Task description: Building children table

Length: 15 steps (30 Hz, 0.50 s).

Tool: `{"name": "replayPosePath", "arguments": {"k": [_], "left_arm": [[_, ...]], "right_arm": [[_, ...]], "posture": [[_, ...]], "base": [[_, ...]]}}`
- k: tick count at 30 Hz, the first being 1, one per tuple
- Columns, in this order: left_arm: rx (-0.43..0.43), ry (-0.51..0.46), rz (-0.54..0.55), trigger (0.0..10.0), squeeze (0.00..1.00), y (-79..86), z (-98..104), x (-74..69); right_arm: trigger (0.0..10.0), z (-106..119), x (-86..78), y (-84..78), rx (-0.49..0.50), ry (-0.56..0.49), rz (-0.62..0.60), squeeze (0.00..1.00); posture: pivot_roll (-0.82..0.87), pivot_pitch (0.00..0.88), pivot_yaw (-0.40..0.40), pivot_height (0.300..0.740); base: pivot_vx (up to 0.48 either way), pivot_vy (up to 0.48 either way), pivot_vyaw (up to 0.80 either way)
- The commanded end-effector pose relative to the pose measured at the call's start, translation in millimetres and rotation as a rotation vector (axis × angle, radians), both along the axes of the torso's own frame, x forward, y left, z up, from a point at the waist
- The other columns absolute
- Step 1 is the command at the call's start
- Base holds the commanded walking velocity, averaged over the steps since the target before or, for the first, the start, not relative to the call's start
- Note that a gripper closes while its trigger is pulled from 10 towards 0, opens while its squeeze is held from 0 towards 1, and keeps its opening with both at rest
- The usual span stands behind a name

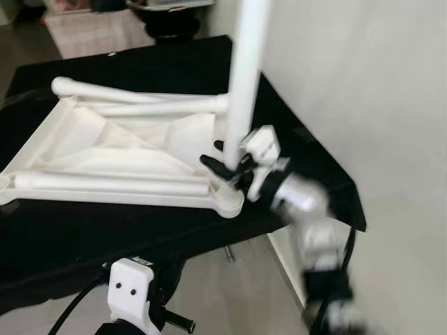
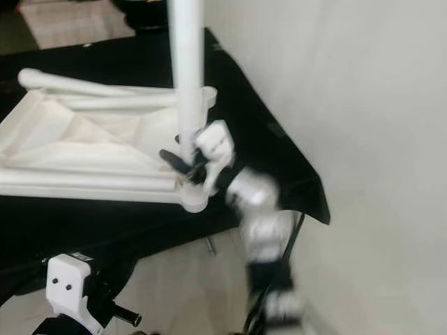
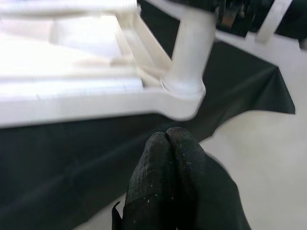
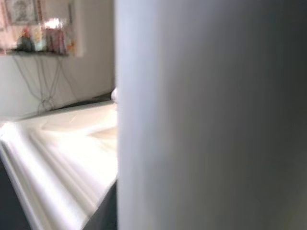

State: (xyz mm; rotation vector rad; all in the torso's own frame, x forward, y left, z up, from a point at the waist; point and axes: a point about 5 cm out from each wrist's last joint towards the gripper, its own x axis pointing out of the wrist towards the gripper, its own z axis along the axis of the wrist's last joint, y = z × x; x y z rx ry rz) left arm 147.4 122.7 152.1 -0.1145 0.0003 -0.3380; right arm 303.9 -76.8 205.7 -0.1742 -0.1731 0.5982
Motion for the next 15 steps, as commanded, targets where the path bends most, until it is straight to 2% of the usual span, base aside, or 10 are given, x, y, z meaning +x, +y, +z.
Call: {"name": "replayPosePath", "arguments": {"k": [1, 7, 8, 10, 11, 12, 13, 15], "left_arm": [[0.003, 0.032, 0.002, 10.0, 0.00, 1.4, -7.0, -0.5], [0.010, 0.026, 0.016, 10.0, 0.00, 2.5, -6.9, 0.6], [0.009, 0.026, 0.014, 10.0, 0.00, 2.4, -6.8, 0.3], [0.009, 0.026, 0.014, 10.0, 0.00, 2.4, -6.8, 0.3], [0.006, 0.027, 0.010, 10.0, 0.00, 2.2, -6.6, 0.2], [0.006, 0.027, 0.010, 10.0, 0.00, 2.2, -6.6, 0.2], [0.005, 0.027, 0.009, 10.0, 0.00, 2.0, -6.4, 0.2], [0.005, 0.026, 0.009, 10.0, 0.00, 1.7, -6.3, 0.3]], "right_arm": [[0.0, -16.3, 2.7, -12.3, -0.136, 0.028, -0.127, 0.00], [0.0, -17.9, 3.7, -0.2, -0.126, 0.043, -0.071, 0.00], [10.0, -15.3, 4.2, 4.8, -0.122, 0.039, -0.012, 0.00], [10.0, -15.3, 4.2, 4.8, -0.122, 0.039, -0.012, 0.00], [10.0, -8.0, 1.0, 9.3, -0.095, 0.038, 0.032, 0.20], [10.0, -8.0, 1.0, 9.3, -0.095, 0.038, 0.032, 0.20], [10.0, -1.8, -1.0, 12.7, -0.063, 0.042, 0.098, 1.00], [10.0, 2.4, -3.0, 14.8, -0.044, 0.046, 0.139, 1.00]], "posture": [[0.03, 0.163, -0.011, 0.740], [0.03, 0.163, -0.012, 0.740], [0.02, 0.163, -0.011, 0.740], [0.02, 0.163, -0.011, 0.740], [0.02, 0.165, -0.012, 0.740], [0.02, 0.165, -0.012, 0.740], [0.02, 0.165, -0.012, 0.740], [0.02, 0.166, -0.014, 0.740]], "base": [[0.000, 0.000, 0.00], [0.000, 0.000, 0.00], [0.000, 0.000, 0.00], [0.000, 0.000, 0.00], [0.000, 0.000, 0.00], [0.000, 0.000, 0.00], [0.000, 0.000, 0.00], [0.000, 0.000, 0.00]]}}
